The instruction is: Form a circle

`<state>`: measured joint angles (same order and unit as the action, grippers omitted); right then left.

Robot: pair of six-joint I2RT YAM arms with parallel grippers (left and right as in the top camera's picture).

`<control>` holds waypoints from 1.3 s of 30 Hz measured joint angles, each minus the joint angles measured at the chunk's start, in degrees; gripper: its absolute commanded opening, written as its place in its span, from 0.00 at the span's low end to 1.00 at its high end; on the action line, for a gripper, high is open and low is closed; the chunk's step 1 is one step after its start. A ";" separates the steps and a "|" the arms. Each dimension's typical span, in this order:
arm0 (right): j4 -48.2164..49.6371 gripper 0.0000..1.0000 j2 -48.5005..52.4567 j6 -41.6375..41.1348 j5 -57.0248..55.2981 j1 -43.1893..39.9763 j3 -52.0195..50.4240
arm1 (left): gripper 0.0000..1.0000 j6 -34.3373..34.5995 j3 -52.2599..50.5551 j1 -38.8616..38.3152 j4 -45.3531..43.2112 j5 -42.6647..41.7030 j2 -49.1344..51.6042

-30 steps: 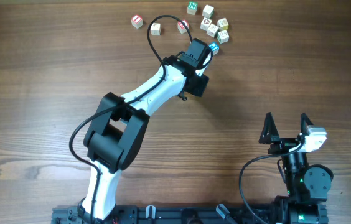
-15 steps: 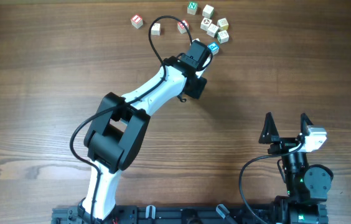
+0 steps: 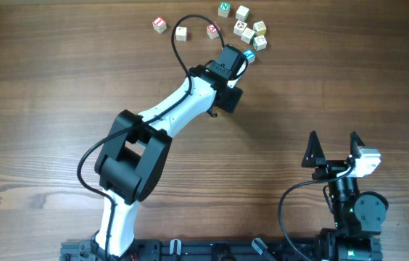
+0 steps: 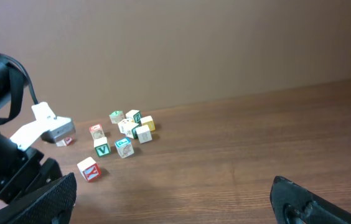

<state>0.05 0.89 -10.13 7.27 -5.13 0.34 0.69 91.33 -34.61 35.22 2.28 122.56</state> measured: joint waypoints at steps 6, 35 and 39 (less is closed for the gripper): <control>0.00 1.00 0.00 0.00 0.00 0.00 0.00 | 0.45 -0.22 0.00 0.00 -2.56 0.00 0.00; 0.00 1.00 0.00 0.00 0.00 0.00 0.00 | 0.45 -0.20 -0.04 0.00 -4.68 -0.90 2.49; 0.00 1.00 0.00 0.00 0.00 0.00 0.00 | 0.37 -0.20 -0.04 0.00 -4.85 -0.90 2.49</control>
<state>0.05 0.89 -10.13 7.27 -5.13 0.34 0.49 91.29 -34.61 30.37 1.39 125.05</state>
